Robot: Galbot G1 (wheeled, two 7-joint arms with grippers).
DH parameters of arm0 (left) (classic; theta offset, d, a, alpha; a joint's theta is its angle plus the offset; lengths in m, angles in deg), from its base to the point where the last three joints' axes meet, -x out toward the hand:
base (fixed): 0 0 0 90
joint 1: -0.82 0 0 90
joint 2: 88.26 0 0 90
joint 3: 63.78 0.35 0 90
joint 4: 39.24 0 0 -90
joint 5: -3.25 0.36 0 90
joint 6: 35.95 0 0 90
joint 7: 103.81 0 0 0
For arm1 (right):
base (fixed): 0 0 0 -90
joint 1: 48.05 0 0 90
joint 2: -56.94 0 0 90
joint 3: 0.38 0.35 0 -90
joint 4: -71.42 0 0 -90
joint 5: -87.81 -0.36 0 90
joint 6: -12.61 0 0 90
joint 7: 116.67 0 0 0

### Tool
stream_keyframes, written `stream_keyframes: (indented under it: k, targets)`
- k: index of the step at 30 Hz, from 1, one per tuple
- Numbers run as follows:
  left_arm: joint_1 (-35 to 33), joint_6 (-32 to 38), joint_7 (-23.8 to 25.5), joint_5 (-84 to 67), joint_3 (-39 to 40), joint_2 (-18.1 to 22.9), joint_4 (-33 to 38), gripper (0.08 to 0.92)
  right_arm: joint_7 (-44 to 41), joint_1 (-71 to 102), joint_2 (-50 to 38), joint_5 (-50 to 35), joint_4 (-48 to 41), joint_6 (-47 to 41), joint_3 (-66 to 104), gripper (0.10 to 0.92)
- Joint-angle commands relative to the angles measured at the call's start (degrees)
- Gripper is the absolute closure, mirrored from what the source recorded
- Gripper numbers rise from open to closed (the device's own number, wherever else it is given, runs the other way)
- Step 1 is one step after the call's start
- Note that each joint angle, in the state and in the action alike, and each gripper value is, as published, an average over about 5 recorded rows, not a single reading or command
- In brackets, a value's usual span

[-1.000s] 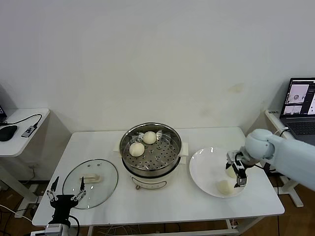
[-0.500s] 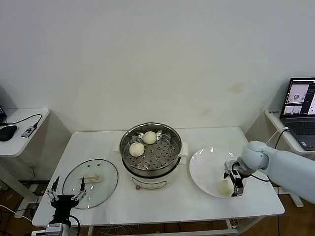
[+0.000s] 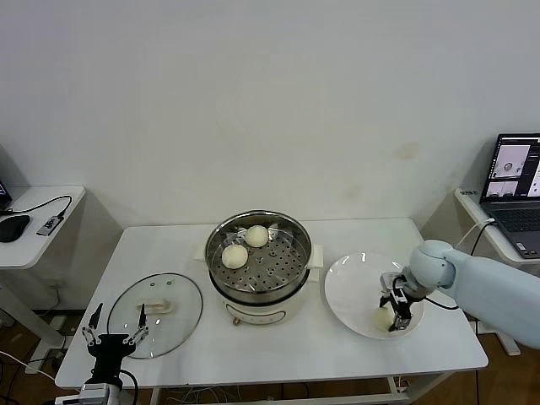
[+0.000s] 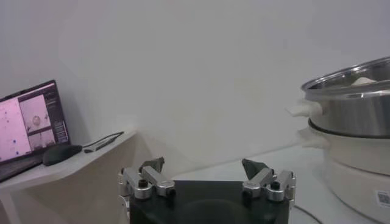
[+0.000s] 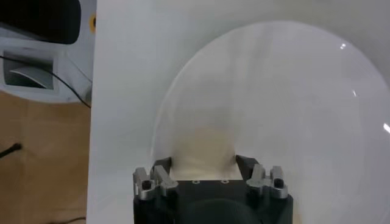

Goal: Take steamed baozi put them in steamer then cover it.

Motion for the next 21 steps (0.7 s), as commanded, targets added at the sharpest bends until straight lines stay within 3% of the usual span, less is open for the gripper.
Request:
stream_keyframes:
  k: [1, 11, 21]
  targets:
    - [0.0, 0.0, 0.0, 0.0, 0.0, -0.1, 0.2, 0.177, -0.5, -3.2, -0.2, -0.5, -0.1, 0.2, -0.3, 0.409]
    - [0.5, 0.0, 0.0, -0.2, 0.2, -0.4, 0.2, 0.177, -3.7, -18.8, -0.9, -7.3, -0.5, 0.9, -2.0, 0.423]
    - [0.3, 0.2, 0.0, -0.7, 0.1, -0.8, 0.4, 0.177, -3.9, -35.8, 9.3, -14.2, -3.2, 1.3, -6.8, 0.423]
